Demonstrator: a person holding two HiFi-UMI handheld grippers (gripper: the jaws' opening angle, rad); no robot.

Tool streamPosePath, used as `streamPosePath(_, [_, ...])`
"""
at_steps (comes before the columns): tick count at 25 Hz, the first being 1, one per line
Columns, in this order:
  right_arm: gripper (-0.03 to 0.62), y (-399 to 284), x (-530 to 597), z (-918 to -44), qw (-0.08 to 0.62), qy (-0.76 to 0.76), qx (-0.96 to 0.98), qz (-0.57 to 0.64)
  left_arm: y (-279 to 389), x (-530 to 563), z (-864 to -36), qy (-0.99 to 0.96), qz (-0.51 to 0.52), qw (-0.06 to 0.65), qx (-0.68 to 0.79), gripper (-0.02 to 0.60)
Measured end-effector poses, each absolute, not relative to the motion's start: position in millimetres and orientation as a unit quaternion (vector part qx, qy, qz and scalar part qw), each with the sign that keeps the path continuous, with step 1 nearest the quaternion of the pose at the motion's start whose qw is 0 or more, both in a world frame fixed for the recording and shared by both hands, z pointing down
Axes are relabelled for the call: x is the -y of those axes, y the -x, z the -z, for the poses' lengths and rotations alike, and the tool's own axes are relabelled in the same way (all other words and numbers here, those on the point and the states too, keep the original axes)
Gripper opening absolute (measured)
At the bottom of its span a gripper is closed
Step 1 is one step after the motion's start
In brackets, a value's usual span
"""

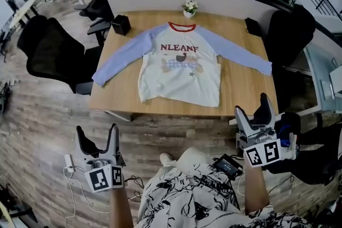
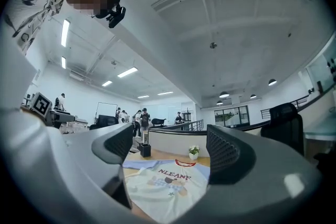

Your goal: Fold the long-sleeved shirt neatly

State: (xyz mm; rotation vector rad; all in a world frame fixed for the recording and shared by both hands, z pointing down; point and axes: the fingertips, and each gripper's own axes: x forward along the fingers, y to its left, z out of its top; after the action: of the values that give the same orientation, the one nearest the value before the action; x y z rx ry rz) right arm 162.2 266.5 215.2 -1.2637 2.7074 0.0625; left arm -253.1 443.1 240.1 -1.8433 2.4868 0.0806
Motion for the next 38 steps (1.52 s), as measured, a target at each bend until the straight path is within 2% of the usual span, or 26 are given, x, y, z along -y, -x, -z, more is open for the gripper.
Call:
streamPosePath(7, [0.431, -126, -195, -229, 0.065, 0.413, -0.908, -0.01, 278, -370, -262, 0.597, -0.022, -0.004, -0.802, 0.525])
streamPosePath(15, [0.431, -85, -85, -228, 0.064, 0.389, -0.919, -0.006, 304, -273, -253, 0.581, -0.014, 0.0, -0.814, 0.525])
streamPosePath(24, [0.431, -34, -15, -246, 0.036, 0.336, -0.941, 0.015, 331, -219, -263, 0.556, 0.021, -0.014, -0.831, 0.525])
streamPosePath(29, [0.431, 57, -34, -263, -0.017, 0.255, -0.966, -0.041, 374, -209, -282, 0.561, 0.044, -0.032, -0.826, 0.525])
streamPosePath(34, [0.431, 188, -81, -279, -0.016, 0.147, -0.988, -0.048, 444, -192, -313, 0.591, 0.09, -0.058, -0.799, 0.52])
streamPosePath(38, [0.433, 275, -128, -340, -0.097, 0.066, -0.992, -0.055, 502, -190, -352, 0.613, 0.121, -0.091, -0.775, 0.492])
